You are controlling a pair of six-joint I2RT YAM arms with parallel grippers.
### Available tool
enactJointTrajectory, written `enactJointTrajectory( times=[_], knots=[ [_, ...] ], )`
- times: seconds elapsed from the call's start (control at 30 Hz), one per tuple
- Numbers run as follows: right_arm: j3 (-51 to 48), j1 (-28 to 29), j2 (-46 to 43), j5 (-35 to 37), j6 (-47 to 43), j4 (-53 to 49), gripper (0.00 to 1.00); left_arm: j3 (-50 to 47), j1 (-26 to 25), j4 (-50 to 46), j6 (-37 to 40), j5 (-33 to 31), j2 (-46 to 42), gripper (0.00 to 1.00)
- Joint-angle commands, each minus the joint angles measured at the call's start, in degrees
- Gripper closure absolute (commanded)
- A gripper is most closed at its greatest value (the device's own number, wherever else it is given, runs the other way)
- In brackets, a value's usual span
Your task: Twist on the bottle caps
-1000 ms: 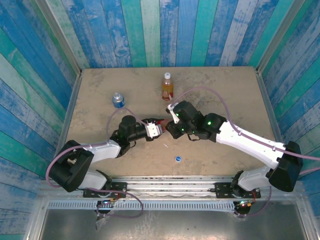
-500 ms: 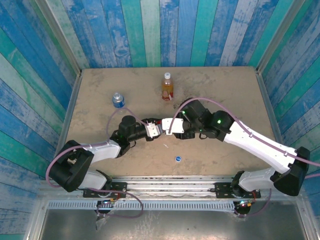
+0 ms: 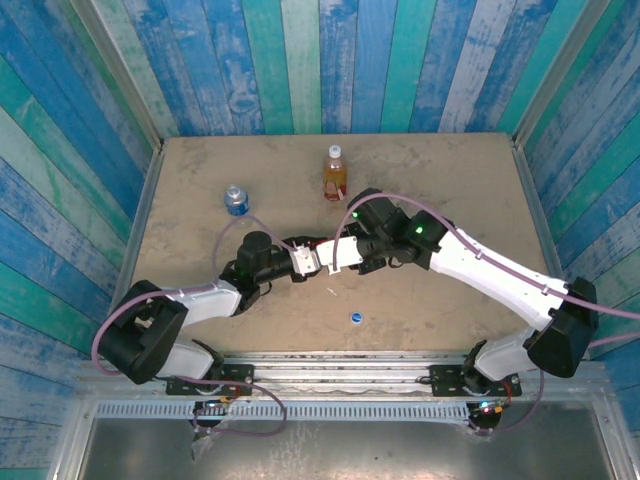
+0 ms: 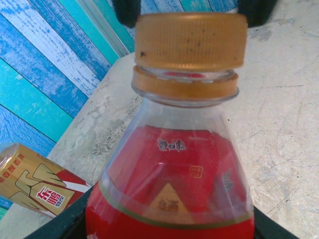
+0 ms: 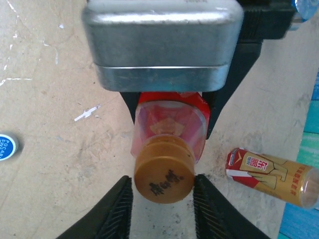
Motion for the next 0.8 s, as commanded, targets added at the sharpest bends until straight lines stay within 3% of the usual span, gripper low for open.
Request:
enactJointTrajectory(
  times=[0.0,0.13,0.27,0.53,0.6,0.67,0.7,0.77],
  knots=[
    [-0.03,-0.26,0.38,-2.85,1.21,-0.46,0.70,-0.49,-0.16,-1.48,-0.56,0.49,-2.05,0.48],
    [-2.74,-0.20,-0.77,-2.31,2.63,4.00,0.59,-0.29,-0.16,-1.61,-0.68,0.84,-1.81,0.48],
    [-3.29,-0.27,-0.29,-1.83,2.66,5.66,0.54,-0.15,-0.18,-2.07,-0.57,0.88,-1.85,0.48],
    [-2.93,-0.27,-0.85,-2.16,8.63,5.09,0.78,-0.11,-0.17,-2.15,-0.54,0.43,-1.53,0.48],
    [-3.15,-0.32,-1.35,-3.06,16.51,5.82,0.83,0.04,-0.17,-2.18,-0.51,0.43,-1.19,0.48],
    [-5.55,-0.20,-2.98,-3.09,30.30,10.99,0.90,-0.02,-0.13,-2.03,-0.47,0.27,-0.98,0.48],
    [-7.30,-0.19,-4.02,-2.34,40.34,15.35,0.95,0.02,-0.17,-2.03,-0.39,0.20,-0.94,0.48],
    [-9.89,0.32,-5.38,-0.70,61.15,22.68,0.93,0.10,-0.17,-2.24,-0.45,0.32,-0.89,0.48]
  ],
)
